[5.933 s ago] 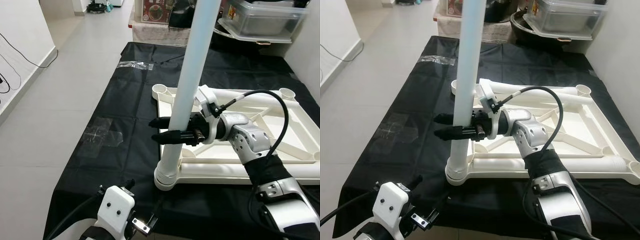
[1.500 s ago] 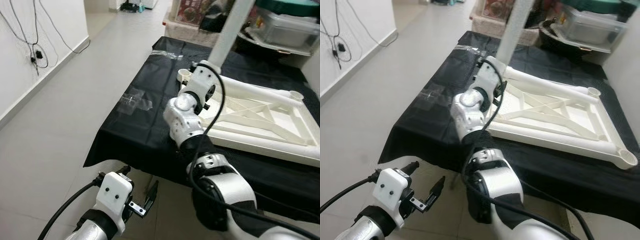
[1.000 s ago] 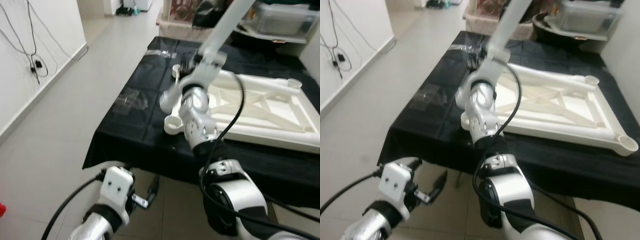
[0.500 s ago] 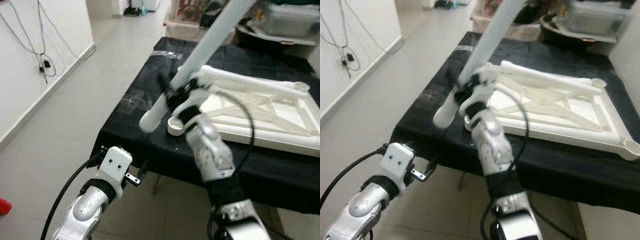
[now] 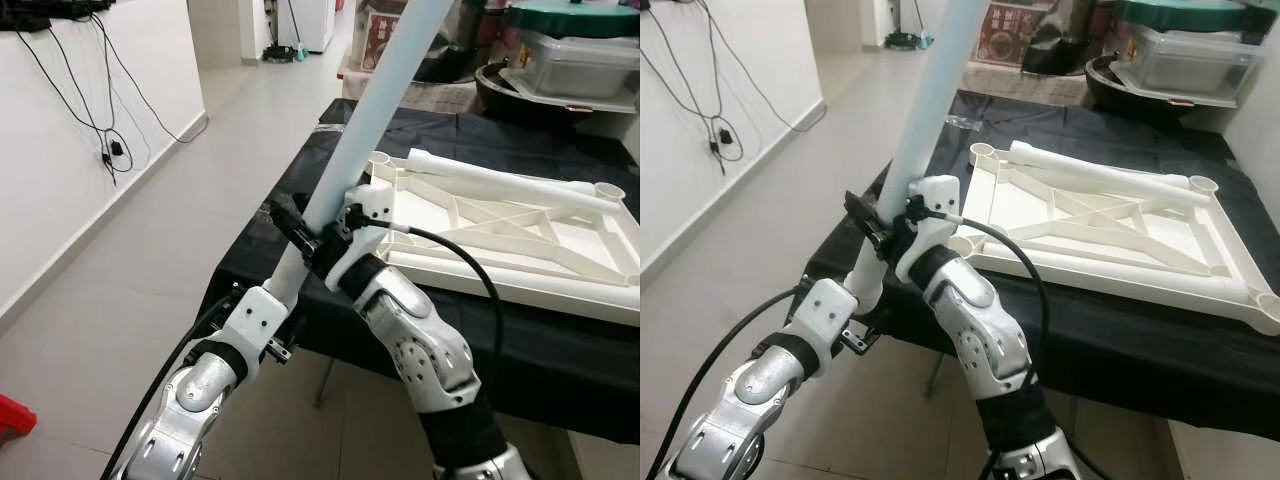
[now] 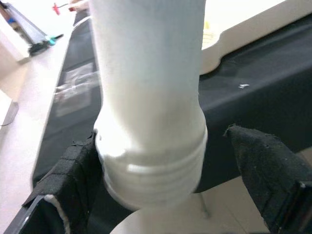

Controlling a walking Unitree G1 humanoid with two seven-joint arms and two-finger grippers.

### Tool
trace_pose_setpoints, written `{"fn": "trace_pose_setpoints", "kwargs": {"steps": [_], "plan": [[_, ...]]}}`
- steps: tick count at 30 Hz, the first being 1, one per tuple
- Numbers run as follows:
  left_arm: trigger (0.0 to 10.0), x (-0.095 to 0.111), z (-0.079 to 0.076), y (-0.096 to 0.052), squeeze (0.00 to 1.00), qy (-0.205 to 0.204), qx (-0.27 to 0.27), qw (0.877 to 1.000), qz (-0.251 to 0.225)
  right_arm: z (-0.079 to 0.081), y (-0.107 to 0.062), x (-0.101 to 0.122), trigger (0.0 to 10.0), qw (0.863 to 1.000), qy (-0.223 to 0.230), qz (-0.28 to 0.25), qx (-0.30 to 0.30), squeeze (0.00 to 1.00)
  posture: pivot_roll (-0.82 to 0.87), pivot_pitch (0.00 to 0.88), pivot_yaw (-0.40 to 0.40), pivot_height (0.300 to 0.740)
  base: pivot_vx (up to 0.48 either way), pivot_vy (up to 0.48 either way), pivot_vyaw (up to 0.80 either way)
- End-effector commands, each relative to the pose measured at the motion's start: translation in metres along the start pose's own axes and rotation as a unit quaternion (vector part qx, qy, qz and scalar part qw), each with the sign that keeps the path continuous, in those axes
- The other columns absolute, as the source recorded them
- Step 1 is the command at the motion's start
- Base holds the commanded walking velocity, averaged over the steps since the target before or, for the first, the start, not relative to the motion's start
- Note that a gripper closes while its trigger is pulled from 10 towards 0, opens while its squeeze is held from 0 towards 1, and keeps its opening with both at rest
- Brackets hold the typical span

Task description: Building children table

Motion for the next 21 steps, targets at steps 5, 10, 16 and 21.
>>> {"fn": "trace_pose_setpoints", "kwargs": {"steps": [5, 10, 16, 21], "plan": [[10.0, -0.002, -0.006, 0.005, 0.0, 0.008, -0.014, 1.0, 0.0, 0.01, -0.004, -0.002, 10.0, 1.0, 0.005, 0.011, 0.019, 0.0, 0.09, 0.061, -0.045, 0.74, 0.0, 0.0, 0.0], [3.2, -0.003, -0.012, 0.007, 0.0, 0.008, -0.021, 1.0, -0.007, 0.018, -0.008, -0.007, 10.0, 0.999, 0.014, 0.029, 0.033, 0.0, 0.08, 0.062, -0.042, 0.74, 0.0, 0.0, 0.0], [0.0, 0.0, -0.019, 0.005, 0.0, 0.011, -0.032, 0.999, -0.023, 0.021, -0.011, -0.009, 10.0, 0.999, 0.02, 0.036, 0.035, 0.0, 0.08, 0.06, -0.042, 0.74, 0.0, 0.0, 0.0], [0.0, -0.001, -0.021, 0.004, 0.0, 0.012, -0.031, 0.999, -0.024, 0.017, -0.011, -0.008, 10.0, 0.999, 0.016, 0.031, 0.021, 0.0, 0.08, 0.061, -0.042, 0.74, 0.0, 0.0, 0.0]]}}
Point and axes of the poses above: a point about 5 cm out from each wrist's last joint towards the gripper, its own y axis pointing out of the wrist towards the gripper, its own x axis along the axis of the wrist's last joint, z = x × y, the point moved 1 cm from there along y, pointing out of the wrist towards the gripper, and after that the axes turned 13 degrees about y, right-handed, at the moved point
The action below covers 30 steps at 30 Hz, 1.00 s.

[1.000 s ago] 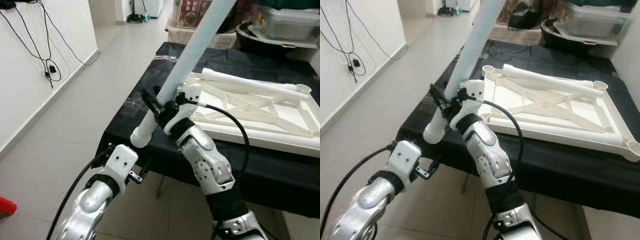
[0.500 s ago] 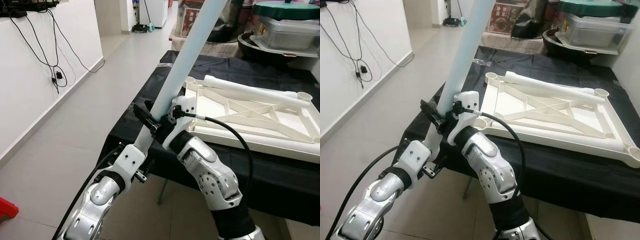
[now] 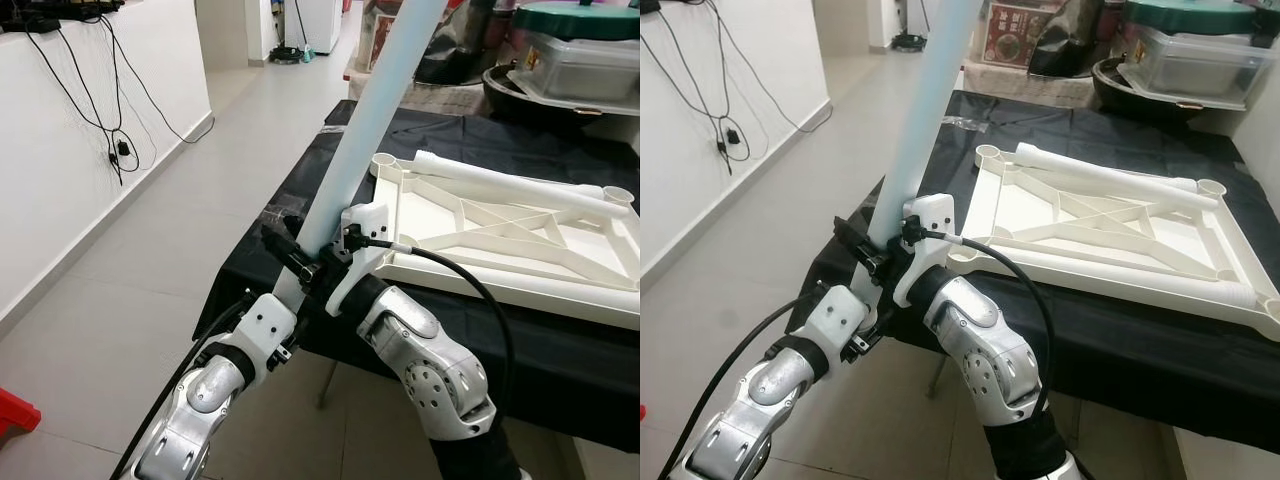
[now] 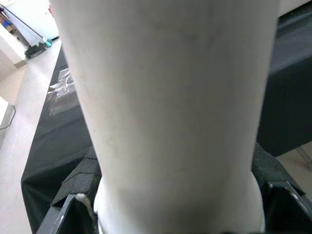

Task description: Building children table

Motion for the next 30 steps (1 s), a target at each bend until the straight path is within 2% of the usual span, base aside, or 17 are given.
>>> {"fn": "trace_pose_setpoints", "kwargs": {"steps": [1, 2, 6, 7, 8, 9, 10, 11, 13, 16, 19, 21, 22, 23, 25, 28, 30], "plan": [[0.0, 0.002, -0.007, 0.0, 0.0, 0.005, -0.011, 1.0, -0.006, 0.002, 0.001, 0.002, 10.0, 1.0, 0.003, -0.006, 0.002, 0.0, 0.08, 0.06, -0.043, 0.74, 0.0, 0.0, 0.0], [10.0, 0.001, -0.005, 0.0, 0.0, 0.0, -0.007, 1.0, -0.002, -0.004, 0.0, 0.003, 10.0, 1.0, -0.007, -0.006, -0.007, 1.0, 0.09, 0.059, -0.043, 0.74, 0.0, 0.0, 0.0], [10.0, 0.001, 0.002, -0.002, 0.0, -0.022, -0.005, 1.0, -0.007, -0.018, -0.002, 0.006, 10.0, 0.999, -0.024, -0.006, -0.027, 1.0, 0.09, 0.059, -0.043, 0.74, 0.0, 0.0, 0.0], [10.0, 0.002, 0.003, -0.006, 0.0, -0.049, -0.027, 0.998, -0.019, -0.022, -0.003, 0.011, 10.0, 0.999, -0.025, -0.007, -0.025, 0.76, 0.09, 0.06, -0.042, 0.74, 0.0, 0.0, 0.0], [10.0, 0.003, 0.004, -0.008, 0.0, -0.066, -0.042, 0.996, -0.029, -0.024, -0.004, 0.014, 10.0, 0.999, -0.026, -0.007, -0.023, 0.76, 0.09, 0.06, -0.042, 0.74, 0.0, 0.0, 0.0], [10.0, 0.003, 0.007, -0.015, 0.0, -0.108, -0.079, 0.99, -0.044, -0.026, -0.006, 0.017, 10.0, 1.0, -0.019, 0.0, -0.004, 0.0, 0.09, 0.061, -0.04, 0.74, 0.0, 0.0, 0.0], [10.0, 0.003, 0.007, -0.015, 0.0, -0.108, -0.079, 0.99, -0.044, -0.026, -0.006, 0.017, 10.0, 1.0, -0.019, 0.0, -0.004, 0.0, 0.09, 0.061, -0.04, 0.74, 0.0, 0.0, 0.0], [10.0, 0.003, 0.009, -0.021, 0.0, -0.14, -0.107, 0.983, -0.054, -0.028, -0.008, 0.018, 10.0, 1.0, -0.011, 0.01, 0.015, 0.0, 0.09, 0.061, -0.04, 0.74, 0.0, 0.0, 0.0], [10.0, 0.005, 0.009, -0.029, 0.0, -0.172, -0.173, 0.968, -0.066, -0.024, -0.012, 0.018, 10.0, 0.997, 0.013, 0.041, 0.07, 0.0, 0.09, 0.061, -0.04, 0.74, 0.0, 0.0, 0.0], [10.0, 0.006, 0.009, -0.033, 0.0, -0.184, -0.205, 0.959, -0.07, -0.021, -0.014, 0.019, 10.0, 0.993, 0.029, 0.057, 0.1, 0.0, 0.09, 0.065, -0.036, 0.74, 0.0, 0.0, 0.0], [10.0, 0.004, 0.008, -0.044, 0.0, -0.207, -0.272, 0.938, -0.064, -0.006, -0.024, 0.017, 10.0, 0.972, 0.07, 0.111, 0.193, 0.0, 0.09, 0.069, -0.034, 0.74, 0.0, 0.0, 0.0], [10.0, 0.004, 0.008, -0.044, 0.0, -0.207, -0.272, 0.938, -0.064, -0.006, -0.024, 0.017, 10.0, 0.972, 0.07, 0.111, 0.193, 0.0, 0.09, 0.069, -0.034, 0.74, 0.0, 0.0, 0.0], [10.0, -0.001, 0.002, -0.051, 0.0, -0.207, -0.301, 0.929, -0.054, 0.0, -0.029, 0.015, 10.0, 0.959, 0.084, 0.14, 0.233, 0.0, 0.09, 0.071, -0.032, 0.74, 0.0, 0.0, 0.0], [10.0, -0.002, -0.001, -0.054, 0.0, -0.21, -0.312, 0.925, -0.051, 0.002, -0.029, 0.014, 10.0, 0.954, 0.09, 0.149, 0.243, 0.0, 0.09, 0.071, -0.031, 0.74, 0.0, 0.0, 0.0], [10.0, -0.002, -0.001, -0.054, 0.0, -0.21, -0.312, 0.925, -0.051, 0.002, -0.029, 0.014, 10.0, 0.954, 0.09, 0.149, 0.243, 0.0, 0.09, 0.071, -0.031, 0.74, 0.0, 0.0, 0.0], [10.0, 0.0, -0.009, -0.06, 0.0, -0.223, -0.344, 0.911, -0.052, 0.008, -0.029, 0.009, 10.0, 0.945, 0.101, 0.167, 0.262, 0.0, 0.09, 0.073, -0.029, 0.74, 0.0, 0.0, 0.0], [10.0, 0.001, -0.011, -0.061, 0.0, -0.224, -0.351, 0.908, -0.053, 0.01, -0.029, 0.007, 10.0, 0.942, 0.103, 0.174, 0.268, 0.0, 0.09, 0.074, -0.029, 0.74, 0.0, 0.0, 0.0]]}}
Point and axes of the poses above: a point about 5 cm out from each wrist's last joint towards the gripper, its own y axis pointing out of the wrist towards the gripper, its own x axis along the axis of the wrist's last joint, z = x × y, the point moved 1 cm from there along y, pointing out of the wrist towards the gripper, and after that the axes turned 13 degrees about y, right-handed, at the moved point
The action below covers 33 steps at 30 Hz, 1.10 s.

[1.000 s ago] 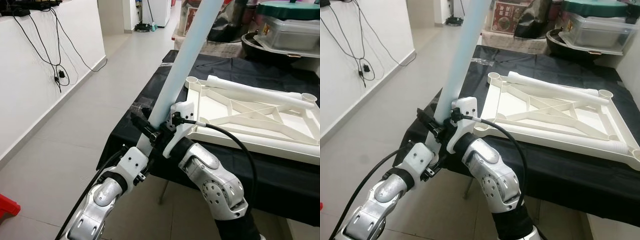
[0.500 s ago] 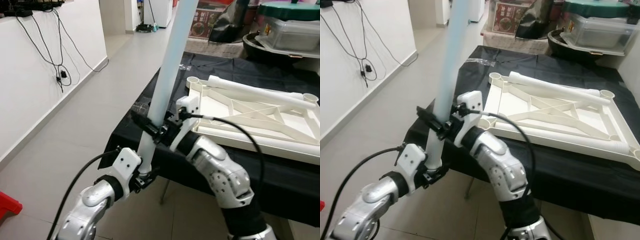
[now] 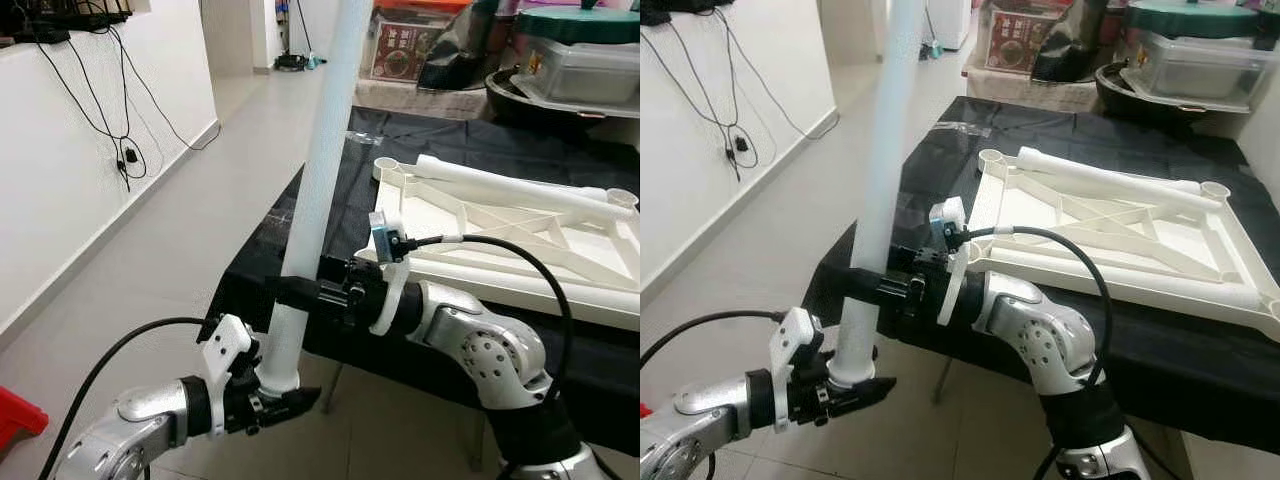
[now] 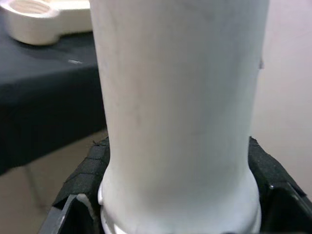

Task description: Building children table

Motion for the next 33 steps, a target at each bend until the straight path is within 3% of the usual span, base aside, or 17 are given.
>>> {"fn": "trace_pose_setpoints", "kwargs": {"steps": [1, 15, 18, 25, 26, 33], "plan": [[10.0, -0.001, -0.006, 0.0, 0.0, -0.008, -0.02, 1.0, 0.006, 0.01, 0.009, -0.005, 10.0, 0.999, 0.005, 0.019, 0.04, 0.0, 0.09, 0.075, -0.026, 0.74, 0.0, 0.0, 0.0], [10.0, 0.001, -0.01, 0.0, 0.0, -0.025, -0.043, 0.999, 0.004, 0.013, 0.011, -0.012, 10.0, 0.997, 0.024, 0.04, 0.063, 0.0, 0.09, 0.075, -0.025, 0.74, 0.0, 0.0, 0.0], [10.0, 0.002, -0.03, 0.005, 0.0, -0.053, -0.095, 0.994, -0.003, 0.022, 0.012, -0.025, 10.0, 0.991, 0.04, 0.075, 0.099, 0.0, 0.08, 0.075, -0.029, 0.74, 0.0, 0.0, 0.0], [10.0, -0.001, -0.035, 0.005, 0.0, -0.041, -0.11, 0.993, 0.007, 0.024, 0.012, -0.028, 10.0, 0.989, 0.048, 0.087, 0.111, 0.0, 0.08, 0.075, -0.028, 0.74, 0.0, 0.0, 0.0], [10.0, -0.001, -0.035, 0.006, 0.0, -0.042, -0.11, 0.993, 0.007, 0.024, 0.012, -0.028, 0.0, 0.989, 0.049, 0.088, 0.112, 0.0, 0.08, 0.075, -0.028, 0.74, 0.0, 0.0, 0.0], [10.0, -0.001, -0.036, 0.004, 0.0, -0.054, -0.106, 0.993, 0.011, 0.022, 0.011, -0.03, 0.0, 0.989, 0.04, 0.097, 0.104, 0.0, 0.08, 0.079, -0.026, 0.74, 0.0, 0.0, 0.0]]}}
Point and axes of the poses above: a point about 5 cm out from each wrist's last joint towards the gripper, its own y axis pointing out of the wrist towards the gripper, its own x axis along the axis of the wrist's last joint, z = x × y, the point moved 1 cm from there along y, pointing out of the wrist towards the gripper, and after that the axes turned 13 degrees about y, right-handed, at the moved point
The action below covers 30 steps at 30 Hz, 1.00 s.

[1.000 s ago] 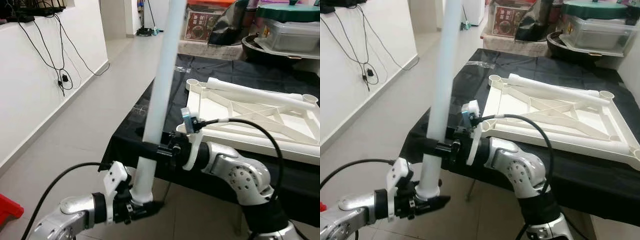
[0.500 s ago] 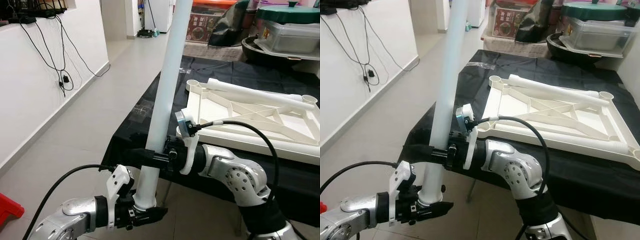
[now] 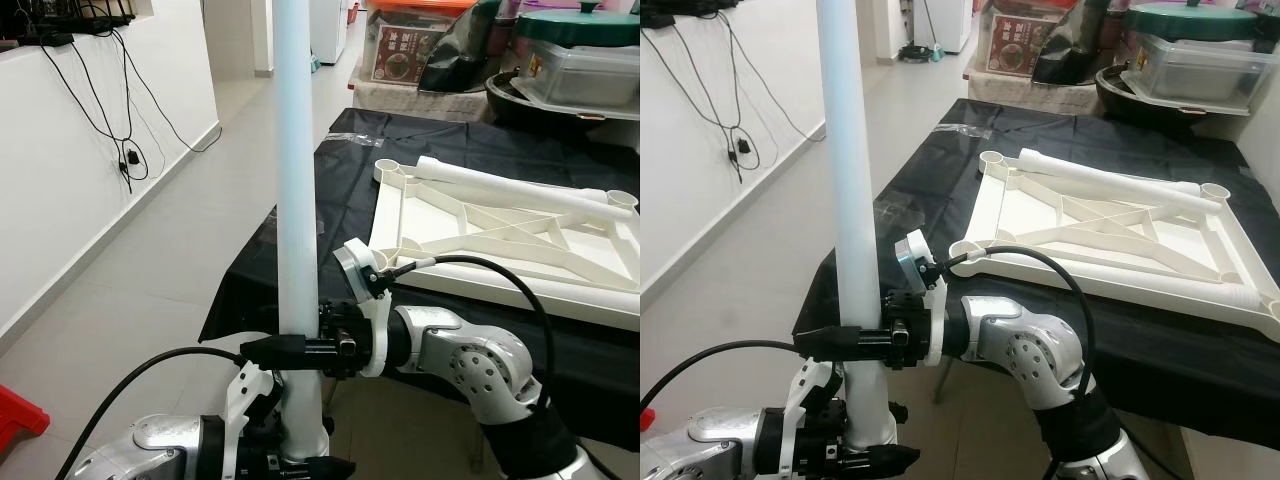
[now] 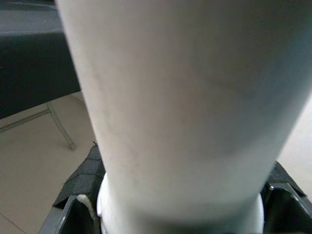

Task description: Building children table

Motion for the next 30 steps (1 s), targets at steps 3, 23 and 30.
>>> {"fn": "trace_pose_setpoints", "kwargs": {"steps": [3, 23, 30], "plan": [[10.0, -0.002, -0.001, -0.002, 0.0, -0.008, 0.001, 1.0, 0.007, 0.005, 0.005, -0.004, 0.0, 1.0, -0.008, 0.015, 0.021, 0.0, 0.08, 0.079, -0.026, 0.74, 0.0, 0.0, 0.0], [10.0, -0.006, -0.007, -0.007, 0.0, -0.015, 0.0, 1.0, 0.02, -0.008, 0.001, 0.002, 10.0, 0.999, -0.024, -0.007, -0.02, 0.15, 0.09, 0.081, -0.025, 0.74, 0.0, 0.0, 0.0], [10.0, -0.006, -0.009, -0.008, 0.0, -0.016, -0.002, 1.0, 0.022, -0.005, 0.003, -0.003, 10.0, 1.0, -0.027, 0.011, -0.011, 0.0, 0.09, 0.083, -0.023, 0.74, 0.0, 0.0, 0.0]]}}
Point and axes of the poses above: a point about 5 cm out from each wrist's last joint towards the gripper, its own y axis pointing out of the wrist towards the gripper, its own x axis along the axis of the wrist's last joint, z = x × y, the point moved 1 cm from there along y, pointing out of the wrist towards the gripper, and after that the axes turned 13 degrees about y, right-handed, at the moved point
